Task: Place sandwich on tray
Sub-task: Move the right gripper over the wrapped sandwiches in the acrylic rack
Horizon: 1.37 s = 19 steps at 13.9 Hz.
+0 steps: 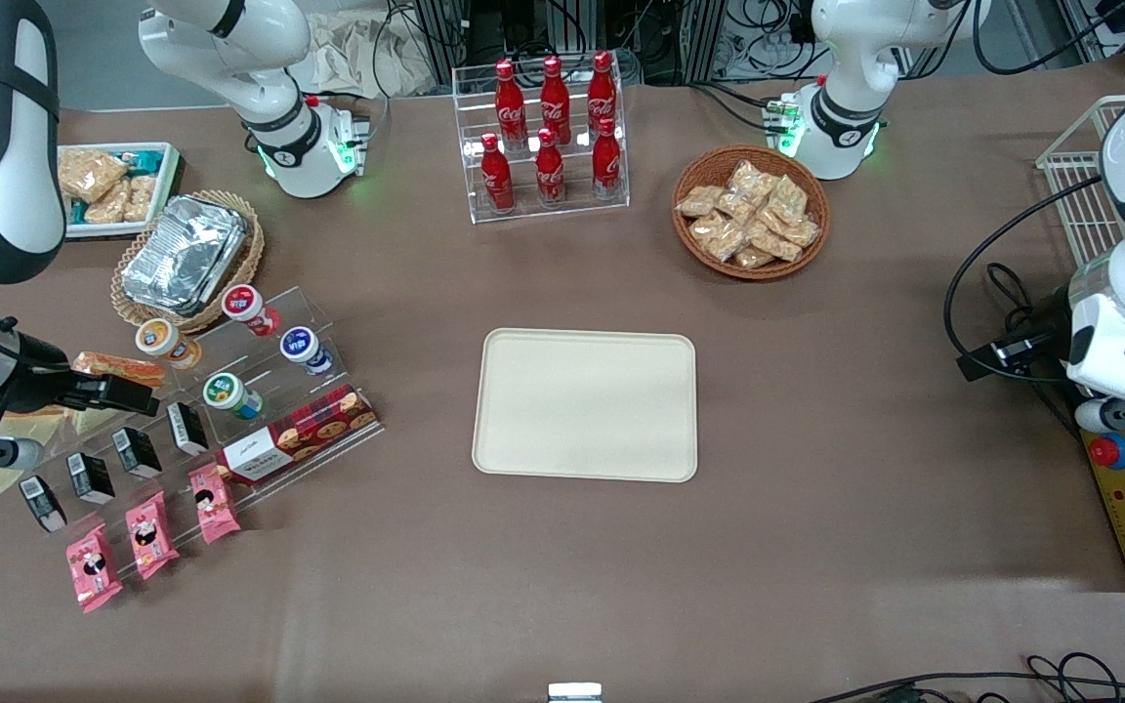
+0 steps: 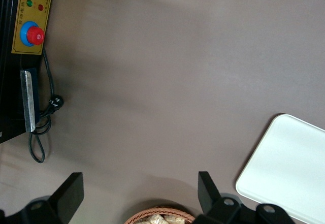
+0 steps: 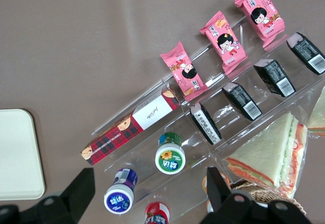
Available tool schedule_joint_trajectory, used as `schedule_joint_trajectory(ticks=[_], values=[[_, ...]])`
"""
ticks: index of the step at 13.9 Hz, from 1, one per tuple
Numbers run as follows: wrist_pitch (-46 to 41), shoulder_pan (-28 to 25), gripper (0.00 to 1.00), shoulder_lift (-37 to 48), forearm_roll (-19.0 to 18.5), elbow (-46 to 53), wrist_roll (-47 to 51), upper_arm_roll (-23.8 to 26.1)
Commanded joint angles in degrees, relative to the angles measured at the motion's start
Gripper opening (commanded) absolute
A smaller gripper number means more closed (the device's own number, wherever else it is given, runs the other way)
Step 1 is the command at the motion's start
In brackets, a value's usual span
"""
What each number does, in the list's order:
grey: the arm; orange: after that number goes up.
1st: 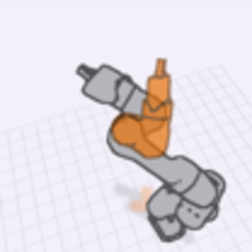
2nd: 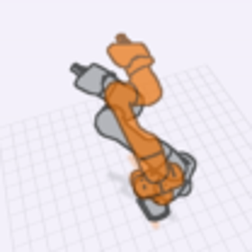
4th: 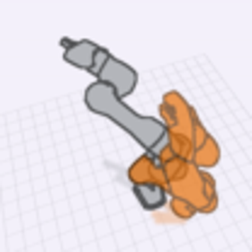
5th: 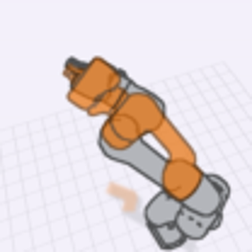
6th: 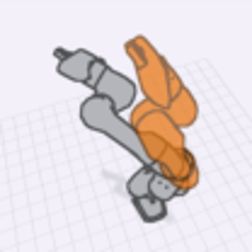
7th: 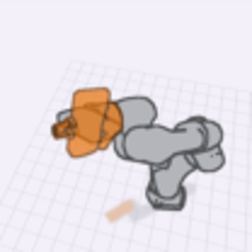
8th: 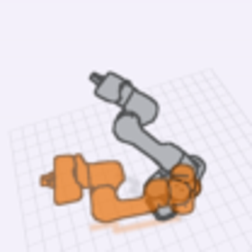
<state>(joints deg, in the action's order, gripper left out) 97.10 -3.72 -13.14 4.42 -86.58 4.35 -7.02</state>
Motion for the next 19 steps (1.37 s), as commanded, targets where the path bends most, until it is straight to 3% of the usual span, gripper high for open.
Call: schedule_joint_trajectory(ticks=[1, 6, 15, 19], values=[[-0.7, 0.1, 0.98, -0.7, 0.5, 1.9, 0.2, 0.0], [-1.0, 0.8, 0.98, 0.3, 0.5, 1.9, 0.0, -0.5], [-3.0, 9.4, 0.98, 2.0, 0.9, 1.2, 0.0, -2.1], [-2.6, 9.6, 0.98, 1.9, 0.4, 1.3, 3.9, -2.3]])
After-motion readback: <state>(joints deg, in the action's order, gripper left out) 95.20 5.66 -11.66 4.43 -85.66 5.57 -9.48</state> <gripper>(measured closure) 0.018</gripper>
